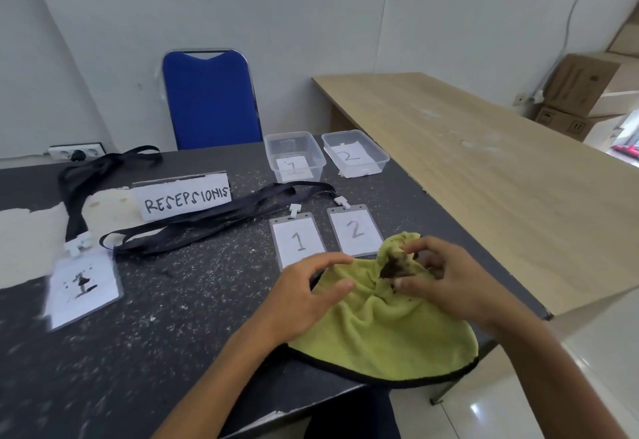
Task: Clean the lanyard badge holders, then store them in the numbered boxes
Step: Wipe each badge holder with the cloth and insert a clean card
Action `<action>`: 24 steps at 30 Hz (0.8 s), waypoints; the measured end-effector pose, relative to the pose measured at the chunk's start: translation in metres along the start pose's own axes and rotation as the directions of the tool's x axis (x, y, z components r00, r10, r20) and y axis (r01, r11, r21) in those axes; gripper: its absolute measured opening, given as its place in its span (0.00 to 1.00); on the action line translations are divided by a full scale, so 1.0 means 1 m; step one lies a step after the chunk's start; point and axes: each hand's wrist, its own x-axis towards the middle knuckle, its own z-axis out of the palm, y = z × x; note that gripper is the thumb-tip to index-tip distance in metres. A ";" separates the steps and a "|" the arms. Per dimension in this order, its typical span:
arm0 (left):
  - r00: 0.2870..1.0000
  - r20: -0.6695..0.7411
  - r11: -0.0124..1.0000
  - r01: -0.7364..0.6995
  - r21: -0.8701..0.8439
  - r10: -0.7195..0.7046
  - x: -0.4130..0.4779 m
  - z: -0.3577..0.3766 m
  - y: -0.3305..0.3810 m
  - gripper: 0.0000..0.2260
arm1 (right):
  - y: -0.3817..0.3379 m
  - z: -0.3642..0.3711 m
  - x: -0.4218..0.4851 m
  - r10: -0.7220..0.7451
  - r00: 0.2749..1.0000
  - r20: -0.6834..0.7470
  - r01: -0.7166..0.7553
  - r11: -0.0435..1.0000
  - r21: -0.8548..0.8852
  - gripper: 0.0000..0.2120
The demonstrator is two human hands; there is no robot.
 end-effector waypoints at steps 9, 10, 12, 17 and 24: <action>0.999 -0.041 0.933 0.013 -0.360 -0.030 -0.030 -0.010 0.010 0.18 | -0.044 0.040 -0.016 -0.204 0.944 0.258 0.005 0.793 0.609 0.20; 0.997 -0.061 0.934 0.017 -0.357 -0.042 -0.033 -0.014 0.007 0.18 | -0.047 0.043 -0.016 -0.197 0.941 0.276 -0.014 0.791 0.611 0.20; 0.994 -0.095 0.931 0.011 -0.364 -0.049 -0.040 -0.023 0.003 0.17 | -0.052 0.048 -0.015 -0.152 0.947 0.282 -0.046 0.806 0.591 0.18; 0.988 -0.153 0.914 -0.048 -0.402 -0.016 -0.055 -0.037 0.000 0.06 | -0.056 0.063 -0.019 -0.118 0.942 0.314 -0.020 0.915 0.404 0.16; 0.977 -0.195 0.910 -0.007 -0.415 -0.082 -0.065 -0.043 -0.006 0.03 | -0.063 0.082 -0.018 -0.328 0.931 0.163 0.348 0.930 -0.115 0.36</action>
